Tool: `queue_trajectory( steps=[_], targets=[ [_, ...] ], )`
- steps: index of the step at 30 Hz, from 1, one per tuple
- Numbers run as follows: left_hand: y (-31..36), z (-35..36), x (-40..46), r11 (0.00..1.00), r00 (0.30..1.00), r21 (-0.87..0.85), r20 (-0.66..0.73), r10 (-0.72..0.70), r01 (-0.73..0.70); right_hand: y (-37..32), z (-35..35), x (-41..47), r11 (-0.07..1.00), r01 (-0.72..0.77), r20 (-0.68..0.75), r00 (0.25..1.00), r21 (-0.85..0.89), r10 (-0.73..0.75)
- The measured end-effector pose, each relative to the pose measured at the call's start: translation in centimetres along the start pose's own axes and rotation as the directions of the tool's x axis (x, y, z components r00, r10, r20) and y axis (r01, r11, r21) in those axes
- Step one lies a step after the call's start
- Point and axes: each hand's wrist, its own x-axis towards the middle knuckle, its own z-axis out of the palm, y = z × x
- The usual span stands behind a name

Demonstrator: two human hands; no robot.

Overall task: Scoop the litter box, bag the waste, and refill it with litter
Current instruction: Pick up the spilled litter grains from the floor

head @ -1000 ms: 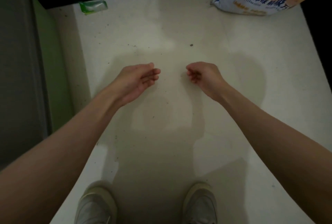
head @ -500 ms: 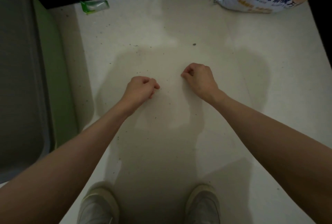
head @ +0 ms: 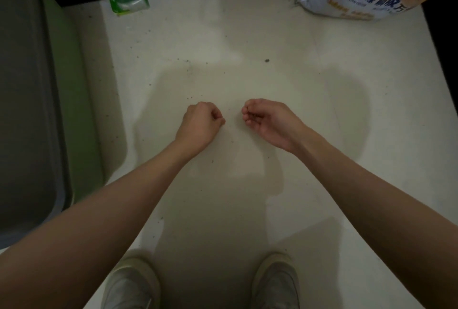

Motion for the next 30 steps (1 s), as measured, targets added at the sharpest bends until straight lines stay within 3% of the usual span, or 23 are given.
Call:
queue_trajectory(
  steps=[3, 5, 7, 9, 12, 18, 20, 22, 24, 25, 27, 28, 30],
  targets=[
    [0.1, -0.2, 0.2, 0.999, 0.998, 0.017, 0.048, -0.029, 0.028, 0.9, 0.3, 0.2, 0.931, 0.062, -0.098, 0.990, -0.360, -0.104],
    [0.1, -0.6, 0.1, 0.999, 0.998, 0.013, 0.051, -0.041, 0.041, 1.7, 0.8, 0.4, 0.697, 0.081, -0.122, 0.964, -0.713, -0.237],
    [0.0, -1.4, 0.0, 0.994, 0.996, -0.060, 0.017, -0.092, 0.093, 2.5, 1.2, 0.5, 0.397, 0.107, -0.032, 0.944, -0.911, -0.328],
    [-0.4, -2.3, 0.0, 0.927, 0.977, -0.315, 0.019, -0.211, 0.206, 3.2, 1.4, 0.7, 0.200, 0.131, 0.060, 0.944, -0.971, -0.326],
    [-1.1, -3.6, 0.2, 0.720, 0.949, -0.635, 0.067, -0.310, 0.280, 3.5, 1.7, 1.1, 0.108, 0.120, 0.078, 0.940, -0.987, -0.333],
    [-1.8, -3.8, -0.6, 0.695, 0.956, -0.677, 0.047, -0.290, 0.243, 2.7, 2.3, 1.7, -0.033, 0.113, 0.118, 0.947, -0.993, -0.298],
    [-1.9, -3.6, -1.2, 0.665, 0.959, -0.705, 0.078, -0.274, 0.247, 2.2, 2.6, 1.8, 0.071, 0.123, 0.094, 0.943, -0.990, -0.319],
    [-1.9, -3.3, -2.0, 0.634, 0.956, -0.727, 0.112, -0.271, 0.265, 1.6, 3.0, 1.5, 0.459, 0.131, -0.017, 0.952, -0.879, -0.304],
    [-1.8, -3.1, -2.8, 0.565, 0.943, -0.770, 0.142, -0.301, 0.296, 1.0, 3.4, 1.2, 0.866, 0.065, -0.082, 0.989, -0.495, -0.121],
    [-1.9, -3.0, -3.1, 0.495, 0.930, -0.810, 0.158, -0.331, 0.314, 0.7, 3.4, 1.2, 0.958, 0.001, -0.057, 0.998, -0.286, -0.018],
    [-2.3, -2.9, -3.7, 0.397, 0.903, -0.856, 0.164, -0.396, 0.330, 0.1, 3.1, 1.2, 0.994, -0.084, 0.006, 0.996, -0.069, 0.085],
    [-2.6, -2.8, -4.0, 0.425, 0.894, -0.844, 0.131, -0.428, 0.327, -0.1, 3.0, 1.2, 0.995, -0.099, 0.026, 0.995, -0.029, 0.100],
    [-3.4, -2.8, -4.5, 0.643, 0.895, -0.701, -0.015, -0.445, 0.308, -0.1, 2.9, 1.5, 0.994, -0.096, 0.022, 0.995, -0.045, 0.097]
  ],
)
